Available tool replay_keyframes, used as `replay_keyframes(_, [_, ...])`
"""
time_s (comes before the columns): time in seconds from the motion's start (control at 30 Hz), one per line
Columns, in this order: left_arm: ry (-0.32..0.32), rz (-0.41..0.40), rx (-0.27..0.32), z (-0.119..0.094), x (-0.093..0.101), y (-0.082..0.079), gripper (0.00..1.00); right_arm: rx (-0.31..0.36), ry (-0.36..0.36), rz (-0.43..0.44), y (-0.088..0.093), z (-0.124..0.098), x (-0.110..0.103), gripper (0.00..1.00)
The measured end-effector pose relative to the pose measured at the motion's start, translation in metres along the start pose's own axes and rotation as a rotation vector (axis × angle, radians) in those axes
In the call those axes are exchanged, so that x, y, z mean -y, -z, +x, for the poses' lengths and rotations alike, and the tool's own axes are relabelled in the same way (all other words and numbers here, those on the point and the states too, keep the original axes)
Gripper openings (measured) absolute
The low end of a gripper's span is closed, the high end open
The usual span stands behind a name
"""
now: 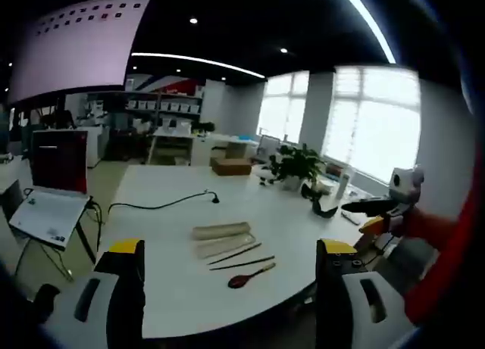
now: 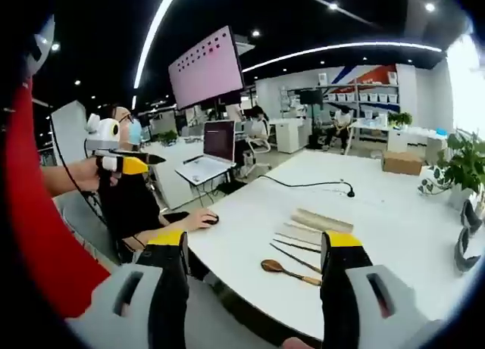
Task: Arrange the utensils inside the cutlery case until each visible utensil rests in its matching compartment.
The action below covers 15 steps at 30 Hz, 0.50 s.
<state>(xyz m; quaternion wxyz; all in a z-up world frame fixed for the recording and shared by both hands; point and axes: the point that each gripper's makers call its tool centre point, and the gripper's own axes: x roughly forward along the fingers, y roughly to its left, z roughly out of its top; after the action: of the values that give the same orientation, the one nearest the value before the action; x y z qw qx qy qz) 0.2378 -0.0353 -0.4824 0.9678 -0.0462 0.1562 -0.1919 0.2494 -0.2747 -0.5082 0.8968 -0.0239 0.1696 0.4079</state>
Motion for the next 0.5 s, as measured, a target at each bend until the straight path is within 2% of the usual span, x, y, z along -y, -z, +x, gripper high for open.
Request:
replay_keyframes(0.17, [0.027,-0.001,0.008,0.005,0.011,-0.004,0.95,-0.042,-0.006,-0.058,0.008,0.0,-0.004,0.69])
replay_keyframes(0.5, [0.039,0.041,-0.028,0.008,0.013,0.003,0.94,-0.071,-0.012,-0.072,0.017,-0.002,-0.006,0.65])
